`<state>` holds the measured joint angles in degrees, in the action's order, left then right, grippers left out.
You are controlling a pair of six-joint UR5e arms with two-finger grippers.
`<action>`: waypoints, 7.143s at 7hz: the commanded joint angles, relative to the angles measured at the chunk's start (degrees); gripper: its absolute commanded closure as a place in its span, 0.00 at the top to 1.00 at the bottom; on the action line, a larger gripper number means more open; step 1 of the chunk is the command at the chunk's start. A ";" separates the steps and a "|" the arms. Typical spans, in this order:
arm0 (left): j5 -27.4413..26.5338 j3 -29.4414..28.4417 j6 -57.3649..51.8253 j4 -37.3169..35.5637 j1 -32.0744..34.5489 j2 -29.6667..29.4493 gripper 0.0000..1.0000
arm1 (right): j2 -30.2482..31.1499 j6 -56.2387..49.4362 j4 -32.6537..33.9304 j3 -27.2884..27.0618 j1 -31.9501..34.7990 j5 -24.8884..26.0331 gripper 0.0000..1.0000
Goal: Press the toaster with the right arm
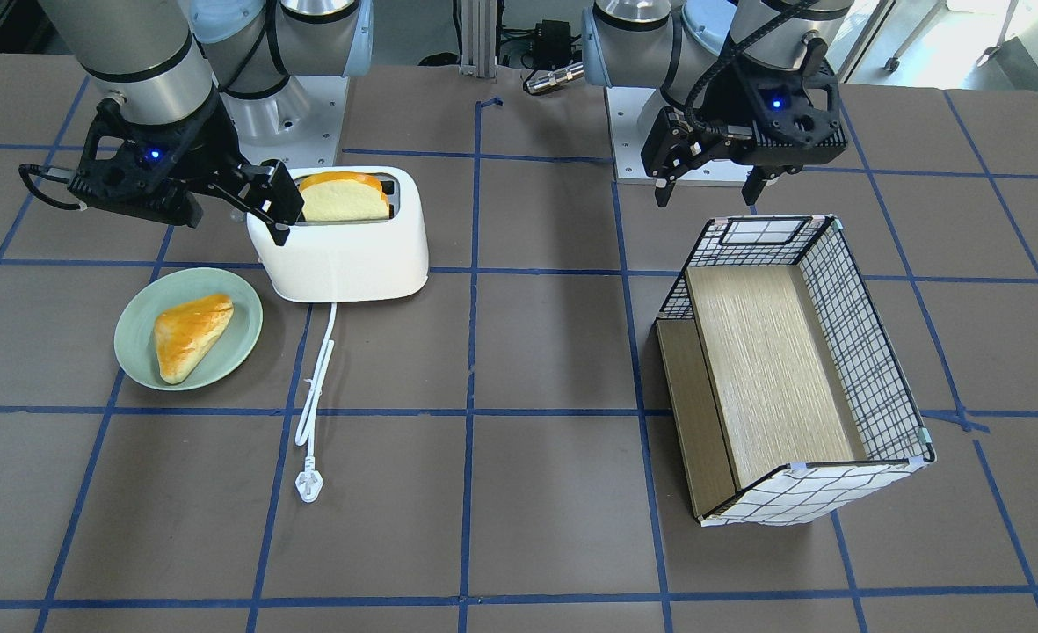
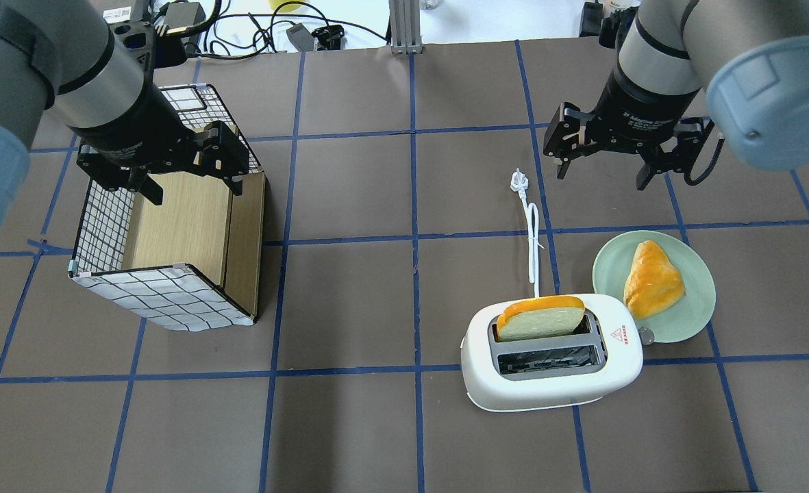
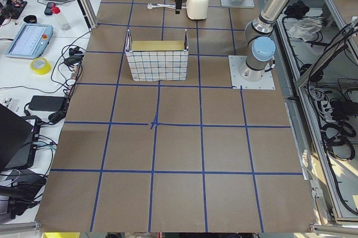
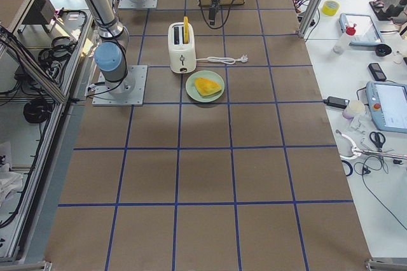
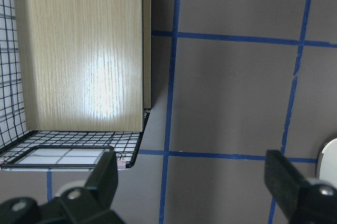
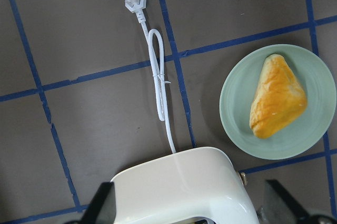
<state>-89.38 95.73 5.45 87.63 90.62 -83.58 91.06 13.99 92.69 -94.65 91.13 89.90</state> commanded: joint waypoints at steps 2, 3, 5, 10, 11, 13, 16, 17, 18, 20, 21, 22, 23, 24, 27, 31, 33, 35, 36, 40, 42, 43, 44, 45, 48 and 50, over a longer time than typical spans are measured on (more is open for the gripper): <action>0.00 -0.01 0.00 0.00 0.00 0.00 1.00 | -0.35 -1.67 0.90 -0.01 -0.25 -0.16 1.00; 0.00 -0.01 0.00 0.00 0.00 0.00 1.00 | -0.35 -3.60 1.00 -0.01 -0.60 -0.08 1.00; 0.00 -0.01 0.00 0.00 0.00 0.00 1.00 | -0.27 -4.67 1.27 0.08 -1.91 0.10 1.00; 0.00 0.07 0.00 0.00 0.00 0.00 1.00 | -0.18 -6.69 0.83 -0.18 -5.95 -0.86 0.32; 0.00 0.07 0.00 0.00 0.00 0.00 1.00 | -0.27 -10.18 0.65 -0.18 -9.01 -2.96 0.00; 0.00 0.07 0.00 0.00 0.00 0.00 1.00 | -0.27 -18.44 -3.90 -2.01 -15.51 -6.84 0.00; 0.00 -0.01 0.00 0.00 0.00 0.00 1.00 | -0.35 -30.21 -7.66 -9.11 -25.60 -16.18 0.00; 0.00 0.07 0.00 0.00 0.00 0.00 1.00 | -0.27 -37.99 -9.00 -12.02 -30.43 -19.38 0.00; 0.00 0.07 0.00 0.00 0.00 0.00 1.00 | -0.27 -39.46 -9.10 -14.05 -32.66 -19.41 0.00; 0.00 0.07 0.00 0.00 0.00 0.00 1.00 | -0.35 -43.66 -16.52 -15.03 -33.20 -23.61 0.00; 0.08 0.07 0.00 0.00 0.00 0.00 1.00 | -0.27 -45.52 -20.32 -15.03 -34.86 -23.81 0.00; 0.00 0.07 0.00 0.00 0.00 0.00 1.00 | -0.35 -49.98 -24.79 -15.03 -35.49 -24.16 0.00; 0.08 0.07 0.00 0.00 0.00 0.00 1.00 | -0.53 -51.16 -25.97 -15.12 -36.28 -23.55 0.00; 0.00 0.07 0.00 0.00 0.00 0.00 1.00 | -0.62 -51.95 -27.37 -16.69 -37.33 -23.37 0.00; 0.08 -0.01 0.00 0.00 0.00 0.00 1.00 | -2.02 -52.58 -26.07 -20.74 -37.60 -22.32 0.00; 0.00 0.07 0.00 0.00 0.00 0.00 1.00 | -3.17 -52.49 -25.46 -22.94 -37.60 -19.68 0.00; 0.08 0.07 0.00 0.00 0.00 0.00 1.00 | -3.25 -51.62 -23.17 -23.56 -37.86 -17.31 0.00; 0.00 -0.01 0.00 0.00 0.00 0.00 1.00 | -3.34 -51.44 -23.34 -24.35 -38.04 -17.30 0.00; 0.08 -0.01 0.00 0.00 0.00 0.00 1.00 | -3.34 -51.26 -23.17 -24.61 -38.04 -17.39 0.00; 0.08 0.07 0.00 0.00 0.00 0.00 1.00 | -6.24 -51.08 -19.92 -24.79 -38.04 -17.30 0.00; 0.00 0.07 0.00 0.00 0.00 0.00 1.00 | -5.89 -50.20 -20.44 -24.44 -38.04 -17.22 0.00; 0.00 -0.01 0.00 0.00 0.00 0.00 1.00 | -5.63 -49.33 -22.53 -23.74 -38.13 -17.22 0.00; 0.00 0.07 0.00 0.00 0.00 0.00 1.00 | -5.54 -48.19 -22.64 -23.39 -38.22 -17.30 0.00; 0.00 0.07 0.00 0.00 0.00 0.00 1.00 | -5.54 -48.18 -22.90 -23.38 -38.13 -17.30 0.00; 0.00 0.07 0.00 0.00 0.00 0.00 1.00 | -5.54 -48.62 -22.11 -23.47 -38.22 -18.53 0.00; 0.00 0.07 0.00 0.00 0.00 0.00 1.00 | -5.98 -48.62 -21.76 -23.91 -38.22 -19.49 0.00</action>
<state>-89.38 95.80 5.45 87.63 90.62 -83.58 85.23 -34.66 70.81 -118.46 52.91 71.12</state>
